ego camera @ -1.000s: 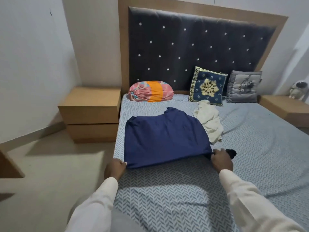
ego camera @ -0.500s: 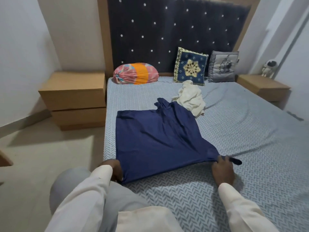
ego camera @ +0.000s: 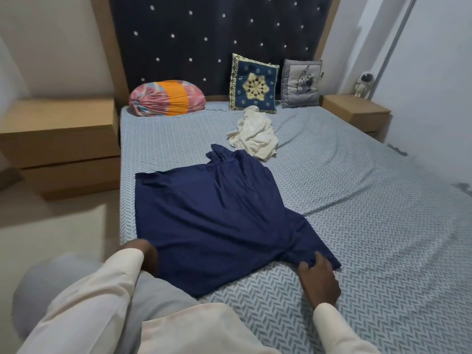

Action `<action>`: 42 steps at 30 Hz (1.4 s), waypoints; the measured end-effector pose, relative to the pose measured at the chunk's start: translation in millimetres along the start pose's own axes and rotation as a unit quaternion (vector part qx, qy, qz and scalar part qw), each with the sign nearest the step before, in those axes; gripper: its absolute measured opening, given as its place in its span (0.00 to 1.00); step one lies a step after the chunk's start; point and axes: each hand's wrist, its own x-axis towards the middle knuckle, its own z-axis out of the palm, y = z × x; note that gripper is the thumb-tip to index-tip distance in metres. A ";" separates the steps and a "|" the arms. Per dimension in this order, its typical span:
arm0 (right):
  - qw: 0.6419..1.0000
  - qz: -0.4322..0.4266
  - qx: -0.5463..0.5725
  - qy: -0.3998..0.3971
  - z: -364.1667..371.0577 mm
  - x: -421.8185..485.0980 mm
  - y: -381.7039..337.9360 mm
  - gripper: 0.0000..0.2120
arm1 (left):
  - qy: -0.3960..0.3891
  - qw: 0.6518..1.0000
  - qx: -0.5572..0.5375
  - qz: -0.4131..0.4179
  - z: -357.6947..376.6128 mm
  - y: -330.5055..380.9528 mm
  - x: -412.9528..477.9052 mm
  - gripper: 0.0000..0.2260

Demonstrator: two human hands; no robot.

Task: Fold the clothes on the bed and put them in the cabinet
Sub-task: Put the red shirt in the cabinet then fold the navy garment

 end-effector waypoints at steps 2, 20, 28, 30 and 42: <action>0.999 0.020 0.038 0.030 -10.3 15.4 5.3 0.25 | 0.057 0.996 -0.072 -0.005 -8.8 1.9 7.7 0.24; 0.991 0.124 0.004 0.053 -27.8 132.9 19.8 0.18 | 0.092 0.978 -0.148 0.114 -24.2 99.4 75.2 0.42; 0.999 -0.022 0.005 -0.035 3.5 188.7 -44.6 0.10 | 0.175 0.971 -0.154 0.052 -25.7 102.1 82.0 0.34; 0.999 0.023 0.045 0.010 -1.3 194.0 -29.4 0.11 | 0.199 0.966 -0.158 0.038 -23.7 100.5 83.9 0.33; 0.992 -0.061 -0.054 0.096 13.5 223.4 -77.0 0.20 | 0.285 0.945 -0.161 -0.009 -17.8 93.6 98.9 0.29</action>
